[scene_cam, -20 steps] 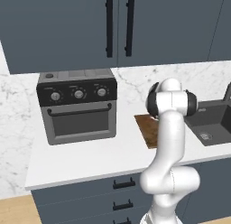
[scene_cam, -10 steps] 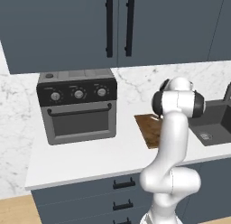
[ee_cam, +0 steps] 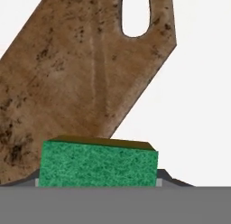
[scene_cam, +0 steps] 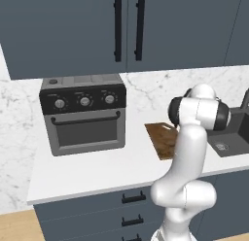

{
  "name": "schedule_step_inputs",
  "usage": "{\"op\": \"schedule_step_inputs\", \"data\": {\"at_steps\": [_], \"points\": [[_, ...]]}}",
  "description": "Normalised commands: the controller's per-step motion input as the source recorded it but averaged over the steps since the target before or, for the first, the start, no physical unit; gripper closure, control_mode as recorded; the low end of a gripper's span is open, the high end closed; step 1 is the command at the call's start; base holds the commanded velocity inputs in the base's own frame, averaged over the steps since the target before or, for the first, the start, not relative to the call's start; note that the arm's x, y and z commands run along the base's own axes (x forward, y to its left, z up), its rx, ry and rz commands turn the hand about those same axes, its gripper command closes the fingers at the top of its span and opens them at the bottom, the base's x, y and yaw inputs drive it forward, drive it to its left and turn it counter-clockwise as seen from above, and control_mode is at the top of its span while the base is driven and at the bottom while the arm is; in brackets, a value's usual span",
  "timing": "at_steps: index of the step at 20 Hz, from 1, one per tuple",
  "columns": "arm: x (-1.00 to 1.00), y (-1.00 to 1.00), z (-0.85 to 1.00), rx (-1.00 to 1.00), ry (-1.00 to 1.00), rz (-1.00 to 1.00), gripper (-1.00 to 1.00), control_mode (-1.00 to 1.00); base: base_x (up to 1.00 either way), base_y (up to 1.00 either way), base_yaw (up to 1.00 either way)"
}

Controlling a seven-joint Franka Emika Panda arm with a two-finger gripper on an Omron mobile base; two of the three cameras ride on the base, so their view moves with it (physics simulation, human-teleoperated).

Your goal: Pick up the sponge from the counter and clean the cutting board by briefly scrubbing or pressing down on the cutting board. Once finished, release the sponge.

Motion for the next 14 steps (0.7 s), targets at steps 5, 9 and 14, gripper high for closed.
{"op": "schedule_step_inputs", "data": {"at_steps": [5, 9, 14], "points": [[-0.28, -0.01, -0.13, 0.01, 0.0, -0.05, -1.0, -1.0, 0.0, 0.0, 0.0], [-0.36, -0.09, 0.0, 0.0, 0.0, 0.0, -1.0, -1.0, 0.0, 0.0, 0.0], [0.0, -0.11, 0.38, 0.04, 0.0, 0.0, -1.0, -1.0, 0.0, 0.0, 0.0]]}}
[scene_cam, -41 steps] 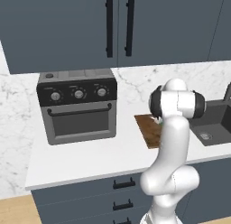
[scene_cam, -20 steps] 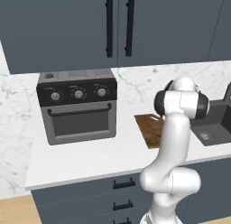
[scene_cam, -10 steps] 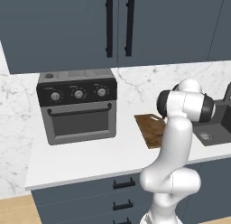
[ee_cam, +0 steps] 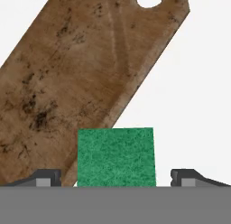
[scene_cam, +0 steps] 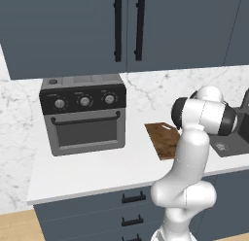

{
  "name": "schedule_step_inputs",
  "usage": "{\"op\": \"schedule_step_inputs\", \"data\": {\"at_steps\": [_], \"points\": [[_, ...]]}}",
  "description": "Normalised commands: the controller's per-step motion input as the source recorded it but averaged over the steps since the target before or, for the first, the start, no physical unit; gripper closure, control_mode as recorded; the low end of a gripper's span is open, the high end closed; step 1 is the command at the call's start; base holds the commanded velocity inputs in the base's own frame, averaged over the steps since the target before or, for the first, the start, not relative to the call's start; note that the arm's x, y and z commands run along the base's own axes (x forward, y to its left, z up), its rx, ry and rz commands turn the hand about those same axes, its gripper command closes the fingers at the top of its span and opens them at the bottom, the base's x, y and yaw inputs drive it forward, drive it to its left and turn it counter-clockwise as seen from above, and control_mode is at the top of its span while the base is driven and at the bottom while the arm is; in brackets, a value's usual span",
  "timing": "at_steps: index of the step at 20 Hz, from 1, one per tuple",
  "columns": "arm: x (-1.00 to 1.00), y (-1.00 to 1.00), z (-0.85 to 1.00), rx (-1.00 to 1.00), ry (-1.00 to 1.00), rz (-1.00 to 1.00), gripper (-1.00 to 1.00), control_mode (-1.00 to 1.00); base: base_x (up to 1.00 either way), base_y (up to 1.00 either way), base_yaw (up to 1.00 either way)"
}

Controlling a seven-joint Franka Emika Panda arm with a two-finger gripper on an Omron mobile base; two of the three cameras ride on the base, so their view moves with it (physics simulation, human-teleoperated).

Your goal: Pick up the sponge from the counter and clean the cutting board by briefly scrubbing or pressing down on the cutting board. Once finished, release the sponge.

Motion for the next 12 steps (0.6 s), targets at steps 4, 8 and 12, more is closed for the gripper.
{"op": "schedule_step_inputs", "data": {"at_steps": [4, 8, 12], "points": [[-0.09, -0.01, 0.82, 0.0, 0.0, 0.02, -1.0, -1.0, 0.0, 0.0, 0.0], [-0.47, 0.15, 0.77, 0.09, 0.0, 0.0, -1.0, -1.0, 0.0, 0.0, 0.0], [-0.87, 0.67, 0.39, 0.14, 0.01, 0.01, -1.0, -1.0, 0.0, 0.0, 0.0]]}}
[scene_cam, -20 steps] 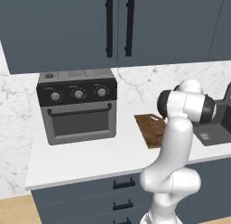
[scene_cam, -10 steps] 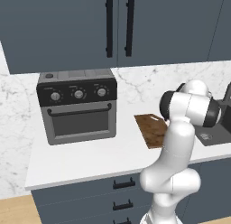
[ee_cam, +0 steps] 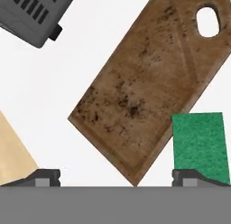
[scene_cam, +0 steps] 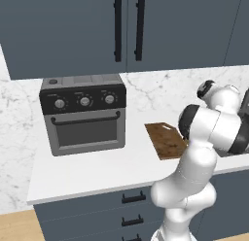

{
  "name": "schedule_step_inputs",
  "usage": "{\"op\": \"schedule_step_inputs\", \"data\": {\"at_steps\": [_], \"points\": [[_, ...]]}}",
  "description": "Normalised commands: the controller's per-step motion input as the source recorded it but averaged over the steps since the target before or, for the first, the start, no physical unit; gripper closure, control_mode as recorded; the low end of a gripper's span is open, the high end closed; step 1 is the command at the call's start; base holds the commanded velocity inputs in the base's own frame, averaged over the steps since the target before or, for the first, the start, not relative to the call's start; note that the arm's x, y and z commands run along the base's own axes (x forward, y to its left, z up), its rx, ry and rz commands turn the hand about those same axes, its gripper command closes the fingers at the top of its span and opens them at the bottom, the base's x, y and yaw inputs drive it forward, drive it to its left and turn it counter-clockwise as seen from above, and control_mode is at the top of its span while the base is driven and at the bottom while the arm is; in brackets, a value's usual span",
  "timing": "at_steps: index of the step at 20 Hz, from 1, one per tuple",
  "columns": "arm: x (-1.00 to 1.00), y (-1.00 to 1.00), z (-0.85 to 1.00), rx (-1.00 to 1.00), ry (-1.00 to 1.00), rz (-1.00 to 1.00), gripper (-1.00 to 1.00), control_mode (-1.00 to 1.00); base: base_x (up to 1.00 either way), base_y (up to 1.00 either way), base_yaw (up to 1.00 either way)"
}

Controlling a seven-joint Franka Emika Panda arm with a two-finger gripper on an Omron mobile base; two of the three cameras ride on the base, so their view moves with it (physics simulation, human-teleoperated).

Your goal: Pick up the sponge from the counter and clean the cutting board by briefly scrubbing or pressing down on the cutting board. Once finished, release the sponge.

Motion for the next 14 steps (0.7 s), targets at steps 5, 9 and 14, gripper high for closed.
{"op": "schedule_step_inputs", "data": {"at_steps": [5, 9, 14], "points": [[-0.85, 0.93, 0.22, 0.02, 0.07, 0.1, -1.0, -1.0, 0.0, 0.0, 0.0], [-0.79, 0.92, 0.31, -0.01, 0.07, 0.11, -1.0, -1.0, 0.0, 0.0, 0.0], [-0.88, 0.71, 0.45, -0.04, 0.01, 0.03, -1.0, -1.0, 0.0, 0.0, 0.0]]}}
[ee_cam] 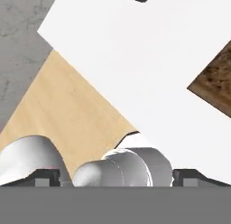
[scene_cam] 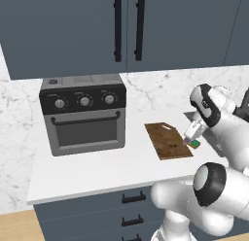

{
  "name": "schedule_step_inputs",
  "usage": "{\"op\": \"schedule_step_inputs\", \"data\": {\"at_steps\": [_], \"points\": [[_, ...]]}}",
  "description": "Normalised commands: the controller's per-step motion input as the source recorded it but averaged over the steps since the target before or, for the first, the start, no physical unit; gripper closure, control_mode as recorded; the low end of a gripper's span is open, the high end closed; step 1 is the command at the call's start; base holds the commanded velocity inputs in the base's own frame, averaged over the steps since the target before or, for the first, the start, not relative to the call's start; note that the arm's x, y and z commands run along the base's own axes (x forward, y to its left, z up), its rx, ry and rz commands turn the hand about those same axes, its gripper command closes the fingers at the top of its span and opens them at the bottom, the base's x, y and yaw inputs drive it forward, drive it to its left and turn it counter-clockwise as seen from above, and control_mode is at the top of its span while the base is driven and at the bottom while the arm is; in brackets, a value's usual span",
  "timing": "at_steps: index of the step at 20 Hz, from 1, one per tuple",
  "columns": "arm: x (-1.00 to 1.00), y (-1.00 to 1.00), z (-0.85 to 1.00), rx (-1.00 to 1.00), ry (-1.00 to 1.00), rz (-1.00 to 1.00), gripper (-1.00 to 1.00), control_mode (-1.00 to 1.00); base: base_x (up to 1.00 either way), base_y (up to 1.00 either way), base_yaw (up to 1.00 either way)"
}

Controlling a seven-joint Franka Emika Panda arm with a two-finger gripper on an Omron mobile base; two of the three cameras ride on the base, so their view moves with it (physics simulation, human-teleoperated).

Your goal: Pick up the sponge from the counter and clean the cutting board by briefly scrubbing or pressing down on the cutting board. Once finished, release the sponge.

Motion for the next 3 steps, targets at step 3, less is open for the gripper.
{"op": "schedule_step_inputs", "data": {"at_steps": [3], "points": [[-0.78, 0.45, 0.54, -0.06, 0.0, -0.03, -1.0, -1.0, 0.0, 0.0, 0.0]]}}
